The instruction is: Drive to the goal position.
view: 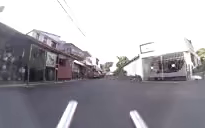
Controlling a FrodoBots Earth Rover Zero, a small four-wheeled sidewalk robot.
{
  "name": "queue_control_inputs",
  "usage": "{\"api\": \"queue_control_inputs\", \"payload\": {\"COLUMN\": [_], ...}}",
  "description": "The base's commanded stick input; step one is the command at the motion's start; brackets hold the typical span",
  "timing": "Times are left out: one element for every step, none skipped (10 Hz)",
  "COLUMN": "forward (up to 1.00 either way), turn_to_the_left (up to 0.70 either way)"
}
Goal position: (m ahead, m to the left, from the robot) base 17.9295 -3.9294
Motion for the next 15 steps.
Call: {"api": "queue_control_inputs", "payload": {"forward": [1.00, 1.00, 1.00, 1.00, 1.00, 1.00, 1.00, 1.00, 1.00, 1.00, 1.00, 1.00, 1.00, 1.00, 1.00], "turn_to_the_left": [0.00, 0.00, 0.00, -0.04, -0.28, -0.40, -0.40, -0.40, -0.40, -0.40, -0.40, -0.39, -0.20, -0.08, 0.00]}}
